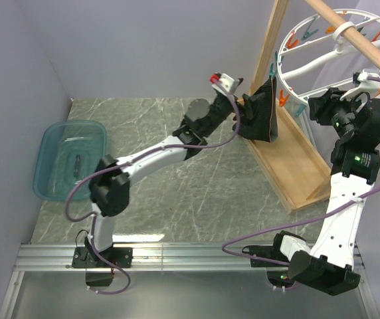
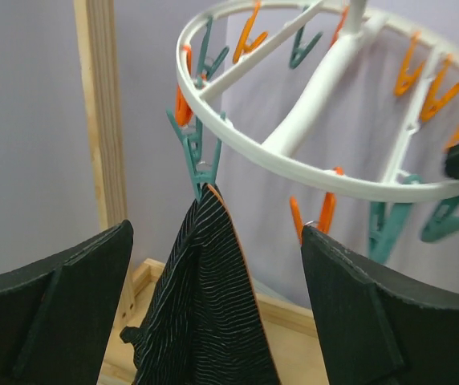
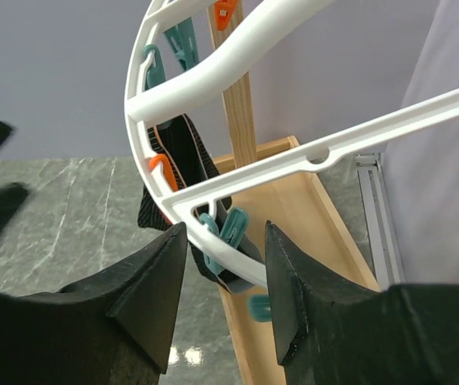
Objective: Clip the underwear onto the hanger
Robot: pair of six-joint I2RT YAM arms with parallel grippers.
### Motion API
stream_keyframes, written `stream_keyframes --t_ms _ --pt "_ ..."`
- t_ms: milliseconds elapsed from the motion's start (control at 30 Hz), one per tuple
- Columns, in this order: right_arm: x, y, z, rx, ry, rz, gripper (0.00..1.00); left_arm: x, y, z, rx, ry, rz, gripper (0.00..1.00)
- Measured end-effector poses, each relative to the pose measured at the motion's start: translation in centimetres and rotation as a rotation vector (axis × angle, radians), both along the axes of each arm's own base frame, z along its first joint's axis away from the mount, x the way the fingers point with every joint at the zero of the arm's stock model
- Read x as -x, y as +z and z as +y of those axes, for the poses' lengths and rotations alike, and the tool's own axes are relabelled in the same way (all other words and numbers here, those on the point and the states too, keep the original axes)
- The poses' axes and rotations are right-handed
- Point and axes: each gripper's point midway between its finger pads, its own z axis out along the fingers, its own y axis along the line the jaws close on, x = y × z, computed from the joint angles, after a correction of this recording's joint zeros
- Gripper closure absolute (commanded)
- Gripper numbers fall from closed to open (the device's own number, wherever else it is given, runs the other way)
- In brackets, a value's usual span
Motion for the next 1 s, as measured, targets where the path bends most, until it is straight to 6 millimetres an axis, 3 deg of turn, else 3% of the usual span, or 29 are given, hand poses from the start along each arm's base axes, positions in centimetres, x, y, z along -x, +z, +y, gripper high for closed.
stream_keyframes --t_ms 167,267,400,533,633,733,867,1000 --pt "0.0 0.0 0.3 -0.001 0.014 -0.001 0.49 4.2 3.1 3.3 0.029 -0.094 -0.031 0.20" --pt "0.1 0.0 0.3 -0.002 0.018 -0.001 0.49 6.9 4.1 3.3 0.039 -0.173 -0.058 0.27" --pt "0.1 0.0 0.4 -0.005 0.021 -0.001 0.50 10.1 3.3 0.6 0.025 -0.272 -0.065 0.33" --pt "0.1 0.1 0.5 -0.007 0.022 -0.002 0.50 12.3 1.1 -3.9 -0.007 -0.355 -0.044 0.35" --pt "0.1 0.1 0.6 -0.012 0.027 -0.002 0.50 12.5 -0.7 -7.1 -0.022 -0.376 -0.022 0.40" --pt "0.2 0.1 0.7 -0.018 0.032 -0.003 0.50 11.6 -2.4 -9.1 -0.030 -0.356 -0.003 0.41" --pt "0.4 0.4 1.0 -0.026 0.038 -0.009 0.50 10.1 -4.8 -10.7 -0.049 -0.318 0.013 0.42" --pt "0.8 0.7 1.2 -0.029 0.040 -0.018 0.50 8.6 -5.8 -12.1 -0.040 -0.282 0.009 0.42"
